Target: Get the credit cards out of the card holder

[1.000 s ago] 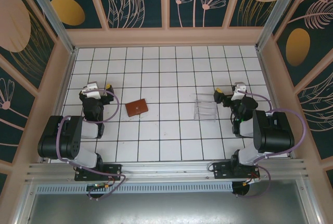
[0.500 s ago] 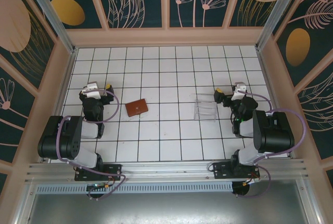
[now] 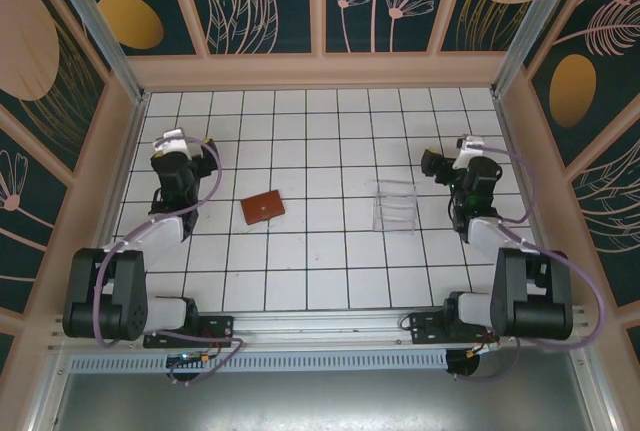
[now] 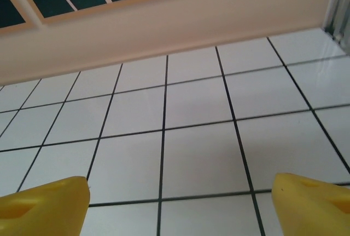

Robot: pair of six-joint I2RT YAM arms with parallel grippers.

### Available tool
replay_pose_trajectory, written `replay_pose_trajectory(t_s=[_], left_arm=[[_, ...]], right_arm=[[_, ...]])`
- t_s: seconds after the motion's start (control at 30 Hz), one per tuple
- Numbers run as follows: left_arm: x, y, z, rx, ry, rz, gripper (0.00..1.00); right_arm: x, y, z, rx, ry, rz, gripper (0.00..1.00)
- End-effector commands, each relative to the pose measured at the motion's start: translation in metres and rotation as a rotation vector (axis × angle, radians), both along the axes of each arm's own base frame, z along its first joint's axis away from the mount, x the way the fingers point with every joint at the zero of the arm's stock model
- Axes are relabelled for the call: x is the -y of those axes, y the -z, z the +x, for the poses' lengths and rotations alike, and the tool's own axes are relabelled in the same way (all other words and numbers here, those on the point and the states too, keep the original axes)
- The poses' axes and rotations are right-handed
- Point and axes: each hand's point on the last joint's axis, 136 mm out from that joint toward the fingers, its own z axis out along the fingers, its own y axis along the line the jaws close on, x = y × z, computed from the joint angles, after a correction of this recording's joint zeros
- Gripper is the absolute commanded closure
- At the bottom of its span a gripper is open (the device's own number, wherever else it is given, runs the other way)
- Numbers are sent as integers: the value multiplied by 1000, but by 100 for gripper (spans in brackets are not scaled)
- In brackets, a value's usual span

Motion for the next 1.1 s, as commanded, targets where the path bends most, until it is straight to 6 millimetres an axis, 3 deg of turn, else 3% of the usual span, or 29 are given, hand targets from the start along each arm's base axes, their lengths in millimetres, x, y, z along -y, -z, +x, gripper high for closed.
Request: replay_pose_trajectory(t_s=[0.0,0.23,0.57,0.7,0.77,0.97,1.0,1.07], left_arm=[[16,25,-8,-180,5,-32,4],[56,45,-6,-363,119,-170,11],[135,71,-7,-547,479,-379,18],[145,87,-5,-624,490,-342,20],[150,94,-7,-648,499,-335,26],[157,118,-19,-736,517,-326,26],[158,114,-15,-732,516,-308,26],[159,130,-19,-792,507,-278,26]], right_arm=[[-1,17,-18,-201,43,80,16],[-16,11,-38,-361,38,175,27],[-49,42,-63,-586,-73,193,48],[-50,56,-63,-633,-49,170,52],[-51,62,-60,-647,-49,166,55],[-55,77,-50,-680,-56,153,60],[-55,80,-49,-687,-60,153,61],[-57,86,-46,-706,-65,154,64]])
